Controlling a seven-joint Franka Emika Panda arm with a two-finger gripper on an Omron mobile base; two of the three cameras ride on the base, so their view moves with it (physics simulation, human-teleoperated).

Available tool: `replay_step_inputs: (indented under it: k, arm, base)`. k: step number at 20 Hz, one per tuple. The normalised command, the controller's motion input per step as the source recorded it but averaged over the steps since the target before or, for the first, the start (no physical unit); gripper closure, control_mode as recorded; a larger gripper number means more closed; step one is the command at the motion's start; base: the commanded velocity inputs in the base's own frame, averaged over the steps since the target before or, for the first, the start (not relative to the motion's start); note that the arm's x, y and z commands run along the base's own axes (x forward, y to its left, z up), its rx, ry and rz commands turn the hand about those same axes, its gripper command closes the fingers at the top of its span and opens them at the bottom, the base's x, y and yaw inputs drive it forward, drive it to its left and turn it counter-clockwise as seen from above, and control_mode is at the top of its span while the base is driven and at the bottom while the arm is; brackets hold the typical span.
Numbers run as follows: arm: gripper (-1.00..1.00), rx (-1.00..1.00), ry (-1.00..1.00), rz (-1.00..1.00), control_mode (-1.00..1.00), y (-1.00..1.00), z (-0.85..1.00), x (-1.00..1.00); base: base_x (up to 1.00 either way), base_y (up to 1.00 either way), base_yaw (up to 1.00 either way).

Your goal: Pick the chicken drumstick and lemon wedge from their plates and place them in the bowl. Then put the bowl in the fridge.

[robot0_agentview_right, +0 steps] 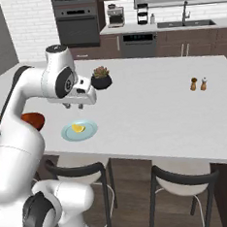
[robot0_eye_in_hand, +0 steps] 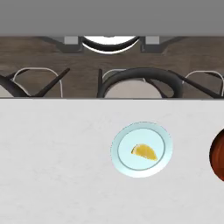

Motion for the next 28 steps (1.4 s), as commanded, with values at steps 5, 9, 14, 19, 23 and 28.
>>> replay_step_inputs:
  k: [5,9,14,19,23,28]
  arm:
    - [-1.00,0.00,0.00,0.05,-1.00,0.22,-0.14,0.47]
    - [-1.00,-0.02,-0.01,0.35,-1.00,0.60,-0.32,0.98]
    - [-1.00,-0.04,0.00,0.45,-1.00,0.58,-0.56,0.97]
    - [-1.00,-0.28,0.03,0.31,-1.00,0.46,-0.90,0.61]
    - [-1.00,-0.24,0.26,0.25,-1.00,0.36,-0.70,0.63]
    - [-1.00,-0.04,0.31,0.18,-1.00,-0.01,-0.48,0.74]
  base:
    - [0.00,0.00,0.00]
    - [0.00,0.00,0.00]
    - [0.00,0.00,0.00]
    - [0.00,0.00,0.00]
    - [0.00,0.00,0.00]
    - [0.00,0.00,0.00]
